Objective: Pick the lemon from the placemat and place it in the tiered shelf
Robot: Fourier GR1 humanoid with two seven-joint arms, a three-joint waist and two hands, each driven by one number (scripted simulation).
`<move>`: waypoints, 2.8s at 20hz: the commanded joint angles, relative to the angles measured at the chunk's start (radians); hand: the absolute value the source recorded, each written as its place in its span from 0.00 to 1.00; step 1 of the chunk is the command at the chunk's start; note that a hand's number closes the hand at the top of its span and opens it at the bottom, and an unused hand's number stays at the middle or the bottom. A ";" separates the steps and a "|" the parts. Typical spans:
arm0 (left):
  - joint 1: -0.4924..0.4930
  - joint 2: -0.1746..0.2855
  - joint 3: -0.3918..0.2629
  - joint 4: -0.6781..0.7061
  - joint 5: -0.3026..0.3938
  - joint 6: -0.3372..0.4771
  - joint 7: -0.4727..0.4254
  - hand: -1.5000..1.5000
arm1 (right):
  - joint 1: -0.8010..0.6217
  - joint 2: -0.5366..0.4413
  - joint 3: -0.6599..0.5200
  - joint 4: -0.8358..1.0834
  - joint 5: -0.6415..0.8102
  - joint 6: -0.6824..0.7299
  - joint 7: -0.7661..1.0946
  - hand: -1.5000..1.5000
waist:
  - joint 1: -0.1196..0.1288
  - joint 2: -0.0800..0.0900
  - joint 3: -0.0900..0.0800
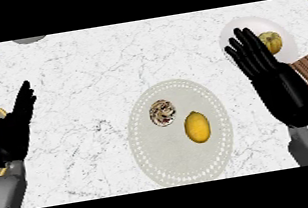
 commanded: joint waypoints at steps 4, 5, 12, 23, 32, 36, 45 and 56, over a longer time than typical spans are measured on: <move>0.074 -0.068 0.023 -0.178 0.008 0.050 -0.012 0.50 | -0.143 0.094 0.080 0.088 0.180 -0.135 0.133 1.00 | 0.007 -0.014 0.005; 0.015 -0.090 0.033 -0.153 0.019 0.062 -0.004 0.50 | -0.226 0.122 0.087 0.148 0.195 -0.169 0.187 1.00 | 0.010 -0.011 0.005; 0.110 -0.119 0.023 -0.310 0.033 0.059 0.075 0.50 | -0.075 0.183 -0.044 0.168 0.142 -0.199 0.085 0.00 | -0.008 -0.013 0.006; 0.109 -0.121 0.025 -0.328 0.022 0.069 0.108 0.50 | -0.160 -0.221 0.135 -0.119 0.270 0.095 0.532 0.00 | -0.023 -0.022 0.002; 0.090 -0.107 0.025 -0.325 0.028 0.032 0.114 0.50 | -0.447 -0.231 0.399 -0.140 0.575 0.199 1.005 0.00 | 0.001 -0.018 0.001; 0.060 -0.125 0.049 -0.323 0.012 0.068 0.133 0.50 | -0.511 -0.097 0.435 -0.108 0.612 0.235 1.195 0.00 | -0.006 -0.013 0.004; 0.138 -0.126 0.045 -0.373 0.026 0.024 0.105 0.50 | -0.548 -0.001 0.592 0.038 0.760 0.328 1.337 0.00 | 0.000 -0.014 0.003; 0.140 -0.143 0.057 -0.401 -0.028 0.038 0.151 0.50 | -0.408 -0.018 0.489 0.101 0.867 0.344 1.174 0.00 | -0.009 -0.012 0.006</move>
